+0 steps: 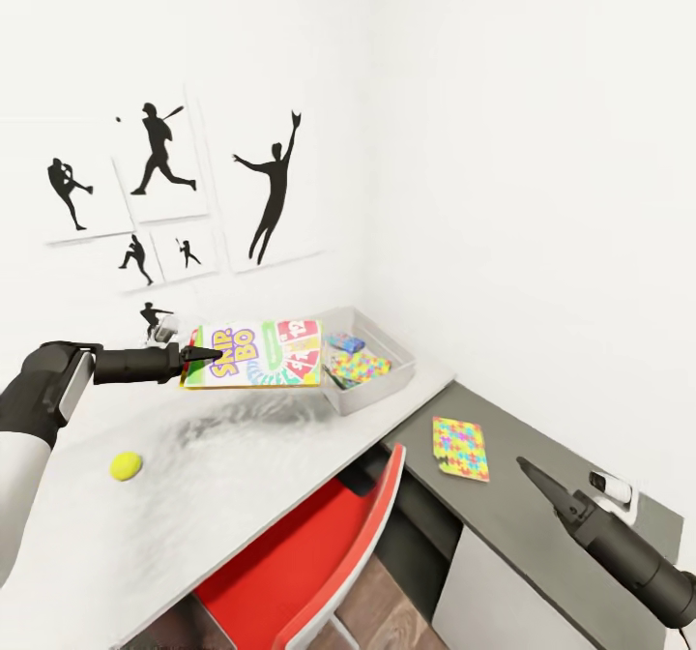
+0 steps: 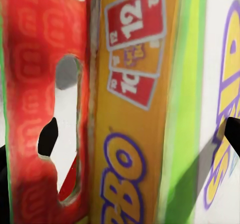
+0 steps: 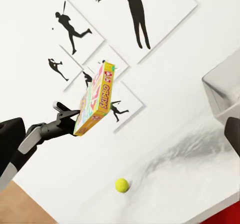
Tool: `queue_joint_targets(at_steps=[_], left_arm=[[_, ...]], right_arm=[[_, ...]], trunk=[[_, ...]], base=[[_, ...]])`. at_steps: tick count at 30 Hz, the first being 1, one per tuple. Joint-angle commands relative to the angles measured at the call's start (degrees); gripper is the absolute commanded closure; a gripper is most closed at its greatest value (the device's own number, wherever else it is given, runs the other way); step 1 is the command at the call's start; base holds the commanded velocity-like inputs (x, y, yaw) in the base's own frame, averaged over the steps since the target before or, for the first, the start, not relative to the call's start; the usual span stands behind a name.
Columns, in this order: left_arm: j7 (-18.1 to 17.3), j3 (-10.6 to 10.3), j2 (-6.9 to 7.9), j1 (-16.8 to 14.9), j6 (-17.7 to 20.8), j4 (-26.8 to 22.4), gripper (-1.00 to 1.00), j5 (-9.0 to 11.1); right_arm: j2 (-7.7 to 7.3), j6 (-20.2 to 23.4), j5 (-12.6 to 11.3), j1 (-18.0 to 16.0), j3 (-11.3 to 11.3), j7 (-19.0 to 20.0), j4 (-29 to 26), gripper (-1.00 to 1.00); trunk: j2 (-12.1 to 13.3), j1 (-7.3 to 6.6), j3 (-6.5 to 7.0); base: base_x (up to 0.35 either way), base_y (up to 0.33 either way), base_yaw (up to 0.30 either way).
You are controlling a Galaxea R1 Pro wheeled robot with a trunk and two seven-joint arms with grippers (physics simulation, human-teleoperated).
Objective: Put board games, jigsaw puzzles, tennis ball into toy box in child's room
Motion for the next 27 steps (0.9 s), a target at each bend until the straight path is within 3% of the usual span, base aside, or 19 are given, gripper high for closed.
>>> queue_joint_targets(at_steps=[1,21,27], left_arm=[[-0.09,0.03,0.0,-0.07,0.42,0.0,1.0,0.29],[-0.11,0.03,-0.35,-0.07,0.47,-0.15,1.0,0.32],[-0.11,0.05,-0.36,-0.07,0.48,-0.16,1.0,0.37]], right_arm=[[-0.01,0.43,-0.33,-0.04,-0.03,0.01,-0.01,-1.0],[-0.01,0.43,-0.29,-0.04,-0.04,0.01,0.03,-1.0],[-0.01,0.43,-0.29,-0.04,-0.02,0.01,0.07,-1.0]], trunk=[[-0.13,0.04,-0.13],[-0.13,0.04,-0.13],[-0.13,0.04,-0.16]], base=[[0.081,0.021,0.288],[0.157,-0.083,0.288],[0.144,-0.009,0.124]])
